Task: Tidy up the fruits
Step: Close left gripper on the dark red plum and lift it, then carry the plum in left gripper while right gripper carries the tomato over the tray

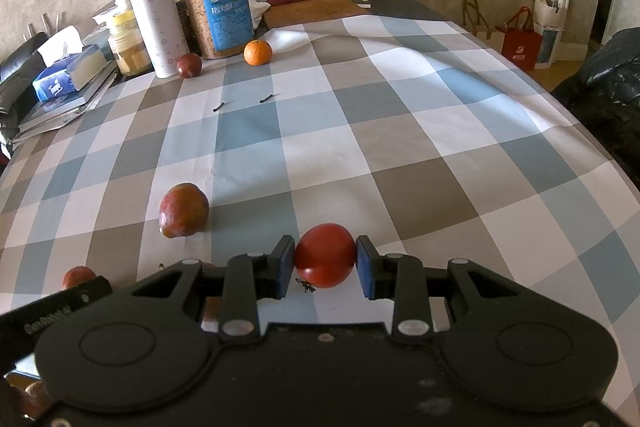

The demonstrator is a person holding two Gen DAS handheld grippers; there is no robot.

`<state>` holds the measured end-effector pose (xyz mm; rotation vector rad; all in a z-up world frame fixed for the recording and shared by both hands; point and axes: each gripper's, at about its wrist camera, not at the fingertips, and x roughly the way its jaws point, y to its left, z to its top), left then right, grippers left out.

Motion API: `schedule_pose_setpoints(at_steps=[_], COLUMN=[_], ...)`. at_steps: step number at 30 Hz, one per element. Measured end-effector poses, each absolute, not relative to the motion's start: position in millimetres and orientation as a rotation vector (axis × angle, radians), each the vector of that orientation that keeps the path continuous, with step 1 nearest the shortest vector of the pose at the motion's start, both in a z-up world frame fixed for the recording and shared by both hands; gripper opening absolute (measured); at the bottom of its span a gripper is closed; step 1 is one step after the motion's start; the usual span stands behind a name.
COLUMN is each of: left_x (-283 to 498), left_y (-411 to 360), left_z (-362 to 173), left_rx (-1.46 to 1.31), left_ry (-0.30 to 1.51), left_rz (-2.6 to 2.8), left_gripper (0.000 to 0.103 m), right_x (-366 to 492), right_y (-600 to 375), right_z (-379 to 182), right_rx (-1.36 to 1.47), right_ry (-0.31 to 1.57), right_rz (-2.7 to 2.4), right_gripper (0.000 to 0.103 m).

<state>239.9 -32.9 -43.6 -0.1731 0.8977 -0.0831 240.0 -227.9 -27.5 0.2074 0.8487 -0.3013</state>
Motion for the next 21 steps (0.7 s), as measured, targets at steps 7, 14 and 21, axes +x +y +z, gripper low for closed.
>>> schedule_pose_setpoints(at_steps=[7,14,21], left_x=[239,240,235], left_y=[-25,-21,-16], left_z=[-40,-37,-30], left_rx=[-0.221,-0.244,-0.256], left_ry=[0.873,0.853,0.812], left_rz=[-0.077,-0.055,-0.027], left_gripper=[0.044,0.044,0.044], right_x=[239,241,242], right_y=[-227,-227,-230], right_z=[-26,-28,-28], right_rx=[0.202,0.201,0.221], right_ry=[0.833,0.843,0.839], right_rz=[-0.301,-0.305,-0.297], right_gripper=[0.033,0.033,0.033])
